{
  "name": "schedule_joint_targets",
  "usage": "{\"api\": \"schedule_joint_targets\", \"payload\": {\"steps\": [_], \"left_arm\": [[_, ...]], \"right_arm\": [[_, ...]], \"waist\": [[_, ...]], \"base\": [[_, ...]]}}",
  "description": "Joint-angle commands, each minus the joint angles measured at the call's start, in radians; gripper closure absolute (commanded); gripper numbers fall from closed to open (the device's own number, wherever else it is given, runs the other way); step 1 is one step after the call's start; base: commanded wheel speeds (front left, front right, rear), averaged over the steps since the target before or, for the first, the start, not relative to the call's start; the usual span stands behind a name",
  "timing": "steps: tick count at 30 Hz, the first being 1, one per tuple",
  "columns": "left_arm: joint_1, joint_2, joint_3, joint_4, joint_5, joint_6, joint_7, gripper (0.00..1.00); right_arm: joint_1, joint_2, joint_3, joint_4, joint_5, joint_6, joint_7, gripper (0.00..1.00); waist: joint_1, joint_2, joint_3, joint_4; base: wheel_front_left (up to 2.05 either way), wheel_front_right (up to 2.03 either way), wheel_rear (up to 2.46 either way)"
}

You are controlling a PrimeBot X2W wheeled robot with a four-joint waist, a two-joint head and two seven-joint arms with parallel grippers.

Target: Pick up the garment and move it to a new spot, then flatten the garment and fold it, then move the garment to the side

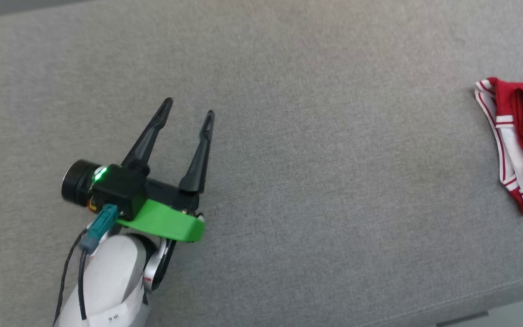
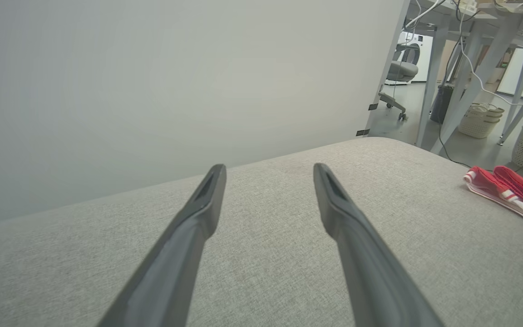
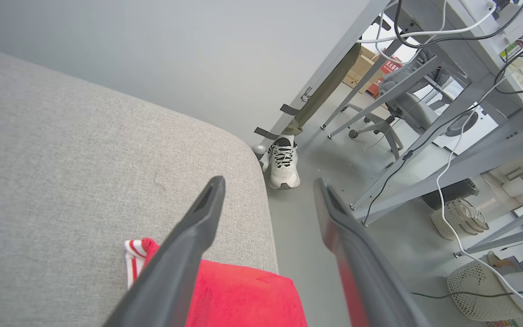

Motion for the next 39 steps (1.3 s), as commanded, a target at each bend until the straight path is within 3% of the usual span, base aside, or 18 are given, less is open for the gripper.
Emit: {"api": "schedule_joint_targets", "payload": {"steps": [1,10,25,39], "left_arm": [[0.031,-0.010,0.023,0.003,-0.012,0.011,-0.005,0.00],[0.177,-0.058,0.122,0.062,-0.045,0.014,-0.006,0.00],[0.336,-0.141,0.193,0.127,0.015,-0.009,-0.006,0.00],[0.379,-0.188,0.259,0.128,0.075,-0.055,-0.006,0.00]], "right_arm": [[0.039,0.032,-0.012,-0.047,0.023,-0.002,-0.013,0.00],[0.282,0.240,-0.066,-0.309,0.085,-0.002,-0.028,0.00],[0.633,0.513,-0.127,-0.398,0.062,-0.002,-0.157,0.00],[0.700,0.552,-0.094,-0.326,0.059,-0.002,-0.199,0.00]], "waist": [[0.0001,0.0000,-0.140,0.066],[0.0001,0.0000,-0.272,0.151],[0.0001,0.0000,-0.386,0.248],[0.0001,0.0000,-0.416,0.259]], "base": [[0.00,0.00,0.00],[0.00,0.00,0.00],[0.00,0.00,0.00],[0.00,0.00,0.00]]}}
